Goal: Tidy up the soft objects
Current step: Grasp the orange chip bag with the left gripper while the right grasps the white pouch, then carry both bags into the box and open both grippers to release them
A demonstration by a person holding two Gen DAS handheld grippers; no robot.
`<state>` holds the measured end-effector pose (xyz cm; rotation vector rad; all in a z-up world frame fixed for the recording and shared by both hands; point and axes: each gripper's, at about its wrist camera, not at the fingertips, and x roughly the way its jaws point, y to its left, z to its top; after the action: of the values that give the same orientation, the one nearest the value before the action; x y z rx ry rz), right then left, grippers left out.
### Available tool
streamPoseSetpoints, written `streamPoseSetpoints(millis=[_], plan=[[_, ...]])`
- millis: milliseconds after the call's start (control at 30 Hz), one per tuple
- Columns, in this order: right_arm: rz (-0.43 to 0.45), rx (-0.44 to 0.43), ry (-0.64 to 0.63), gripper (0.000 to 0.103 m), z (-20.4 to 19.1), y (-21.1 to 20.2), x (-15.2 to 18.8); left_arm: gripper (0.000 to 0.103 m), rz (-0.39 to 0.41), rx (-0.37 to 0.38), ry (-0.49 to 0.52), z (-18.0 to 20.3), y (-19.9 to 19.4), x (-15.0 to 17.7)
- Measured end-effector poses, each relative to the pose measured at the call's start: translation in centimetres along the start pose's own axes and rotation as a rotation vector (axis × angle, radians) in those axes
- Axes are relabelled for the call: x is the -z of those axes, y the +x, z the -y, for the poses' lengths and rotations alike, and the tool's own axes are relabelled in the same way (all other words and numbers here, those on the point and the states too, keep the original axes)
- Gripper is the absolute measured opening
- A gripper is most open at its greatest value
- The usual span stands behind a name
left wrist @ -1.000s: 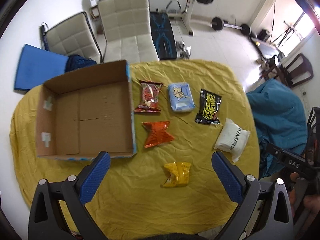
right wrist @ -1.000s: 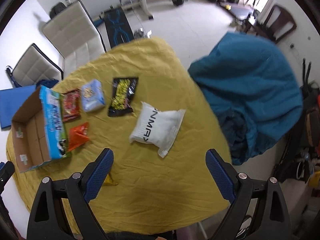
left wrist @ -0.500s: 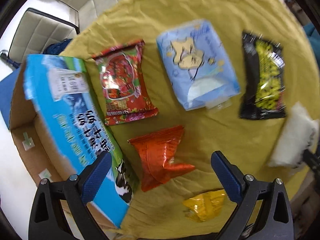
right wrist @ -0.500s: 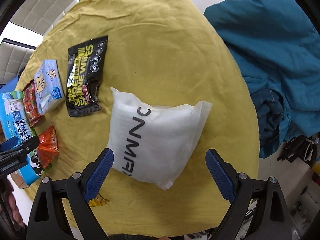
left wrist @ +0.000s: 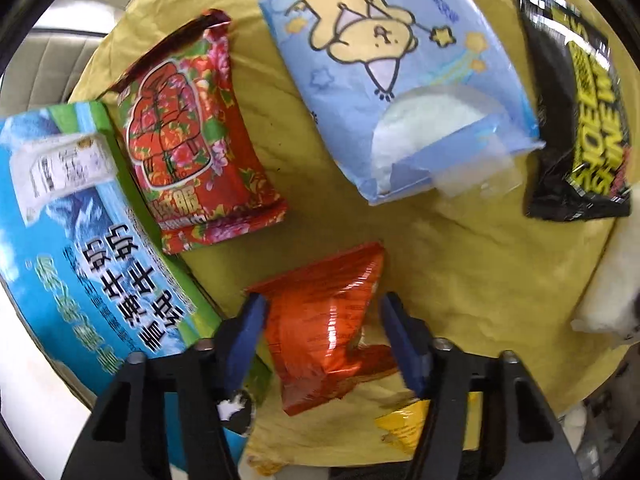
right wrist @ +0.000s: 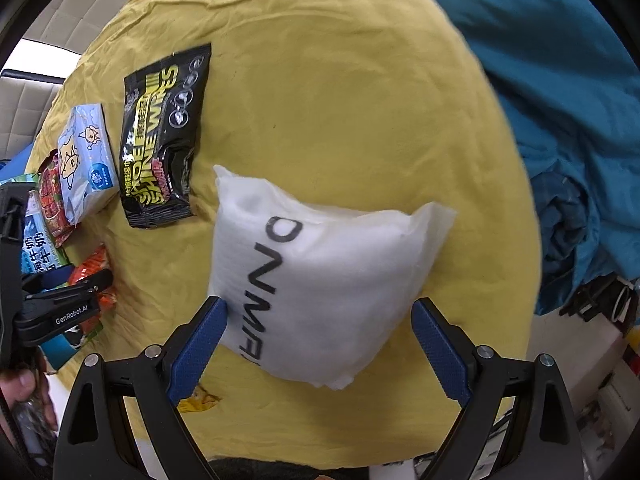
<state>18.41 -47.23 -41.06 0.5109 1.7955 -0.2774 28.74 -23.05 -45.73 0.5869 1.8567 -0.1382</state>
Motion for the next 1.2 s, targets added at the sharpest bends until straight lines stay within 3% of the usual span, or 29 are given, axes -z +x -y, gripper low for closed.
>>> streamPoseSetpoints(millis=[200,633,867,1200], plan=[[-0.018,0.001,0.03,0.102,0.4,1.0,-0.6,0.047,0.057,0.106,-0.073,-0.5,-1.2,1.2],[-0.02,0.06,-0.002,0.103,-0.5,3.3,-0.8,0.047,0.126,0.126,-0.115,1.5,2.0,1.8],[0.02,0.014,-0.007,0.081,-0.6,2.7,0.2,0.035,0.157,0.149,-0.108,0.5,1.1,3.7],[0.071,-0.032,-0.046,0.071,-1.9,0.4,2.6,0.034,0.234,0.192,-0.108,-0.1,-1.6,8.1]])
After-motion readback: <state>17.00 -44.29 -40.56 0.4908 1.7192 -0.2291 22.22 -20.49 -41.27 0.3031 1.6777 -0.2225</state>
